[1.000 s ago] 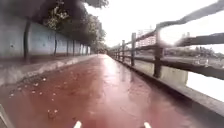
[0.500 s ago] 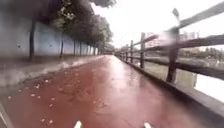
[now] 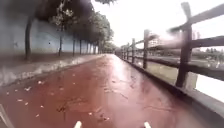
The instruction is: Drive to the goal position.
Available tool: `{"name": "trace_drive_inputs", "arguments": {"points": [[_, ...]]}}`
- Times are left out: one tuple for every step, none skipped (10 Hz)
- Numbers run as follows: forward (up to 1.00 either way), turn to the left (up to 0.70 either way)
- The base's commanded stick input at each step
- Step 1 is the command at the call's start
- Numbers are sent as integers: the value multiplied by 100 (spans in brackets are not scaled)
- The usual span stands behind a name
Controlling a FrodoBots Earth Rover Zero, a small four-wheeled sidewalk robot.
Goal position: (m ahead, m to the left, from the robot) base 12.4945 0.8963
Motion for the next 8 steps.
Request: {"name": "trace_drive_inputs", "arguments": {"points": [[50, 0], [50, 0], [50, 0], [50, 0], [50, 0], [50, 0], [50, 0], [50, 0]]}}
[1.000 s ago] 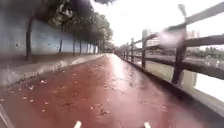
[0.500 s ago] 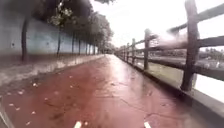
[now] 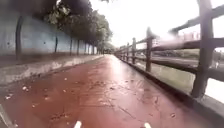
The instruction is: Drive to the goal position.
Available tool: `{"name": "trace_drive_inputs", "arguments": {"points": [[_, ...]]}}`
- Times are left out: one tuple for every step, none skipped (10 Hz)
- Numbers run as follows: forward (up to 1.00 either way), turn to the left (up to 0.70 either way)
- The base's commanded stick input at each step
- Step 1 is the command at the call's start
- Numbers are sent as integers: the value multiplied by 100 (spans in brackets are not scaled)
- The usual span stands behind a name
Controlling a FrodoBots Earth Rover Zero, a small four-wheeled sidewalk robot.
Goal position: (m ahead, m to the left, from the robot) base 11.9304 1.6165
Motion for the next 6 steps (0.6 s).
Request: {"name": "trace_drive_inputs", "arguments": {"points": [[50, 0], [50, 0], [50, 0], [50, 0], [50, 0], [50, 0]]}}
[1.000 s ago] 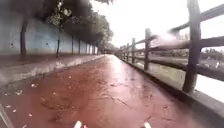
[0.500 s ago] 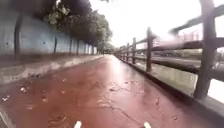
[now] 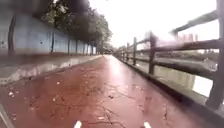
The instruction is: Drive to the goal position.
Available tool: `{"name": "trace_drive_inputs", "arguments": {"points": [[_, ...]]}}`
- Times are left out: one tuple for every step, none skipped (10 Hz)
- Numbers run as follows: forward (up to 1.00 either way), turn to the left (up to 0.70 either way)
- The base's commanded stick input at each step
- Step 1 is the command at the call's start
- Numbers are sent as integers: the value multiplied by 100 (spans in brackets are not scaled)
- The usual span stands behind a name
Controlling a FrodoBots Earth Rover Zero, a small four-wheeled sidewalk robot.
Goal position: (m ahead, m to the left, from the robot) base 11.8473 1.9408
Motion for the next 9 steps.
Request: {"name": "trace_drive_inputs", "arguments": {"points": [[50, 0], [50, 0], [50, 0], [50, 0], [50, 0], [50, 0], [50, 15], [50, 42], [50, 46]]}}
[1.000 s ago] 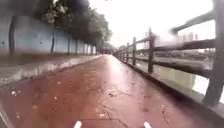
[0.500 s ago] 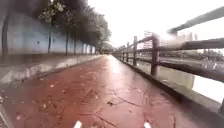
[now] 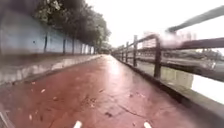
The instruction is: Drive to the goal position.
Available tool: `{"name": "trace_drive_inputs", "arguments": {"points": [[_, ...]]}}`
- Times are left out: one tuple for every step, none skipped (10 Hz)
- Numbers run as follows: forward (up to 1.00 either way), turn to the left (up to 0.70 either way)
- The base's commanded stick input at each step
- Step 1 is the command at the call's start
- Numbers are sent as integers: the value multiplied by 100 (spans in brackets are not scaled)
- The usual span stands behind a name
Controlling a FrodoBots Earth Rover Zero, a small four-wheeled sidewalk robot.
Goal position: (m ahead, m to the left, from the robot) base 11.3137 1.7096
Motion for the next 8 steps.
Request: {"name": "trace_drive_inputs", "arguments": {"points": [[50, 50], [50, 48], [50, 37], [50, 25], [50, 14], [50, 3], [50, 0], [50, 0]]}}
